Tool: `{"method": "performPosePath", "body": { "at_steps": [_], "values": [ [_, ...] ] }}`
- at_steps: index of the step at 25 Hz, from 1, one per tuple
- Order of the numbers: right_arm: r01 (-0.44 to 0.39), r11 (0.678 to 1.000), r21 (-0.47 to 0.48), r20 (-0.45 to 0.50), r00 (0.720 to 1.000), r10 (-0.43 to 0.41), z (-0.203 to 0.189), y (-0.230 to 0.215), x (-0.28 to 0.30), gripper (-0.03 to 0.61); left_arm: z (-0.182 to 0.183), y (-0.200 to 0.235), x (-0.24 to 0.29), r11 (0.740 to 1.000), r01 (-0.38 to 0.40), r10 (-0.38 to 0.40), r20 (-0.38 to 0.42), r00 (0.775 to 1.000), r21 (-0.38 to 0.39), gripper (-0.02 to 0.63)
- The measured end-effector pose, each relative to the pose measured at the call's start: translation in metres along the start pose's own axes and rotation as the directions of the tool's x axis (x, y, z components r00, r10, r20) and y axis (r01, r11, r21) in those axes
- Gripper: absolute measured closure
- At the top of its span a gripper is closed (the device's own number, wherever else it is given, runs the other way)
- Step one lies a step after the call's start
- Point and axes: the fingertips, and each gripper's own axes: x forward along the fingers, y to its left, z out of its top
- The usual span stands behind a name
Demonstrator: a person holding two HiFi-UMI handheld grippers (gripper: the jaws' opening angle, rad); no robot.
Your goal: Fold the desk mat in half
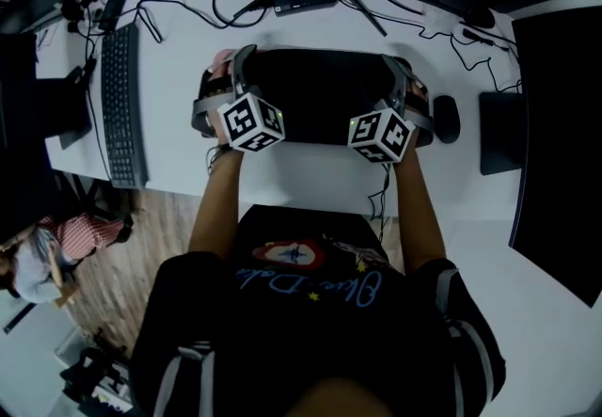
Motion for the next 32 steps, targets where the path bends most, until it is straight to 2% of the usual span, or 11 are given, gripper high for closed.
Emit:
{"method": "performPosePath", "body": {
  "at_steps": [3, 7, 9, 12, 14, 17, 20, 24, 26, 30, 32],
  "values": [
    [0.032, 0.998, 0.053, -0.001, 0.999, -0.032, -0.002, -0.01, -0.005, 0.367, -0.005, 0.015, 0.0, 0.991, 0.016, -0.01, 0.044, 0.999, -0.136, 0.343],
    [0.105, 0.979, 0.172, 0.03, 0.993, -0.112, 0.005, -0.034, -0.025, 0.367, -0.012, 0.041, -0.018, 0.932, 0.034, 0.015, 0.133, 0.991, -0.361, 0.337],
    [0.096, 0.952, 0.289, 0.071, 0.99, -0.121, 0.015, -0.041, -0.036, 0.367, -0.018, 0.053, -0.033, 0.886, 0.05, 0.035, 0.175, 0.984, -0.46, 0.337],
    [0.029, 0.891, 0.454, 0.162, 0.98, -0.114, 0.038, -0.039, -0.053, 0.373, -0.035, 0.058, -0.061, 0.794, 0.104, 0.044, 0.228, 0.973, -0.599, 0.337],
    [-0.028, 0.849, 0.528, 0.23, 0.967, -0.111, 0.057, -0.032, -0.066, 0.44, -0.051, 0.052, -0.081, 0.73, 0.142, 0.034, 0.243, 0.969, -0.668, 0.339],
    [-0.129, 0.806, 0.577, 0.331, 0.94, -0.086, 0.09, -0.011, -0.083, 0.538, -0.081, 0.034, -0.106, 0.652, 0.167, 0.007, 0.226, 0.974, -0.739, 0.339],
    [-0.234, 0.782, 0.577, 0.403, 0.915, -0.023, 0.117, 0.023, -0.093, 0.559, -0.107, 0.008, -0.127, 0.574, 0.171, -0.024, 0.192, 0.981, -0.8, 0.339],
    [-0.344, 0.753, 0.561, 0.421, 0.902, 0.098, 0.133, 0.072, -0.092, 0.566, -0.115, -0.028, -0.149, 0.434, 0.224, -0.053, 0.224, 0.973, -0.873, 0.339],
    [-0.373, 0.738, 0.562, 0.418, 0.898, 0.136, 0.133, 0.09, -0.089, 0.569, -0.111, -0.044, -0.154, 0.351, 0.27, -0.077, 0.259, 0.963, -0.897, 0.339],
    [-0.4, 0.736, 0.546, 0.4, 0.897, 0.19, 0.137, 0.113, -0.088, 0.572, -0.109, -0.06, -0.15, 0.133, 0.311, -0.076, 0.304, 0.95, -0.941, 0.339],
    [-0.407, 0.722, 0.56, 0.389, 0.898, 0.204, 0.133, 0.12, -0.086, 0.574, -0.115, -0.061, -0.147, 0.045, 0.306, -0.062, 0.303, 0.951, -0.951, 0.339]
  ]
}}
